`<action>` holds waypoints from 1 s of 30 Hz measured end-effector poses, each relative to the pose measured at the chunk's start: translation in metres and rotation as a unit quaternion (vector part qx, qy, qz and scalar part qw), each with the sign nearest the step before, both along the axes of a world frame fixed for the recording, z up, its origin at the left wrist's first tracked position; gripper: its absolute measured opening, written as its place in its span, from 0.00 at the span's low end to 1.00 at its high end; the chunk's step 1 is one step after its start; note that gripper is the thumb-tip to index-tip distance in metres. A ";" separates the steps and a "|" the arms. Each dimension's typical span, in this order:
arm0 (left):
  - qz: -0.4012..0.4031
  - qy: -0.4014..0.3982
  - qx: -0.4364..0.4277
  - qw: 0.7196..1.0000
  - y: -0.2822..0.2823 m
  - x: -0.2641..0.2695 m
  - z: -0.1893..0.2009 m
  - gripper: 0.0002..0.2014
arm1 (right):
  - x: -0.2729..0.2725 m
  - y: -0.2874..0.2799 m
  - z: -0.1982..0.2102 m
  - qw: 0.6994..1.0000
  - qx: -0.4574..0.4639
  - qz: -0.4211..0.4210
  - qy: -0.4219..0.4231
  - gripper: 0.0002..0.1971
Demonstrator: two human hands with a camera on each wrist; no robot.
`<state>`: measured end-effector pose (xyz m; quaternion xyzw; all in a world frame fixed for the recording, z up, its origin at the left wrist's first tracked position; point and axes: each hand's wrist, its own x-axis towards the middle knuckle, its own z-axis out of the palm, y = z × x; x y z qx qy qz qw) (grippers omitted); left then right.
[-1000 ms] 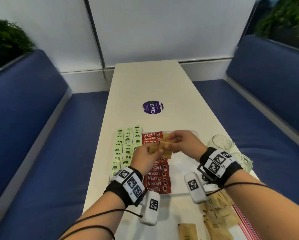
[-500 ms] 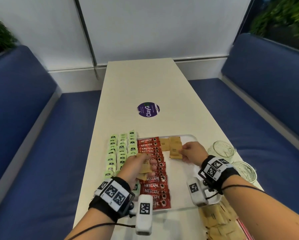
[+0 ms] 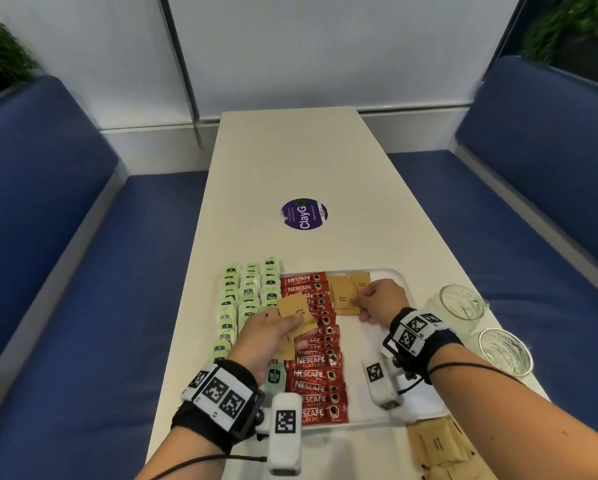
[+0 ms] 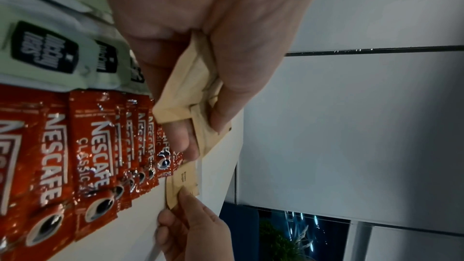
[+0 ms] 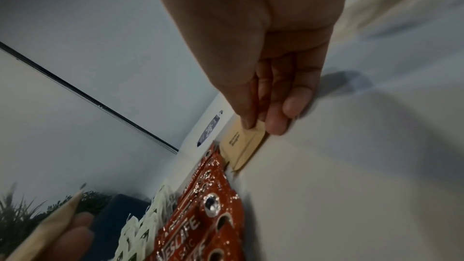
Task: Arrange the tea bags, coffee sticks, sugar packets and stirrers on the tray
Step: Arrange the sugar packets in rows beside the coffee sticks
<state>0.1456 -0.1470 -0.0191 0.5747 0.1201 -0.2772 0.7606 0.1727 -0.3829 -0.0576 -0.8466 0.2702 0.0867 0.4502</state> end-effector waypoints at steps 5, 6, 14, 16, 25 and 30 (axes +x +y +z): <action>-0.016 -0.010 0.009 1.000 0.005 0.000 0.005 0.14 | -0.004 0.001 0.006 0.999 -0.012 0.001 -0.036 0.10; -0.023 -0.013 0.015 1.000 0.004 0.000 0.006 0.15 | -0.006 0.003 0.011 0.999 -0.007 0.003 -0.053 0.11; -0.002 -0.048 0.046 0.998 -0.014 -0.010 0.024 0.13 | -0.051 0.045 0.067 0.960 0.185 0.179 -0.105 0.10; -0.009 -0.058 0.068 0.996 -0.018 -0.015 0.028 0.12 | -0.056 0.050 0.073 0.956 0.181 0.181 -0.140 0.04; -0.116 -0.386 0.483 0.778 -0.010 -0.015 0.045 0.22 | -0.059 0.031 0.095 0.937 -0.167 0.302 -0.052 0.08; -0.251 -0.387 0.532 0.710 -0.024 -0.021 0.054 0.09 | -0.057 0.033 0.108 0.898 -0.252 0.358 -0.041 0.07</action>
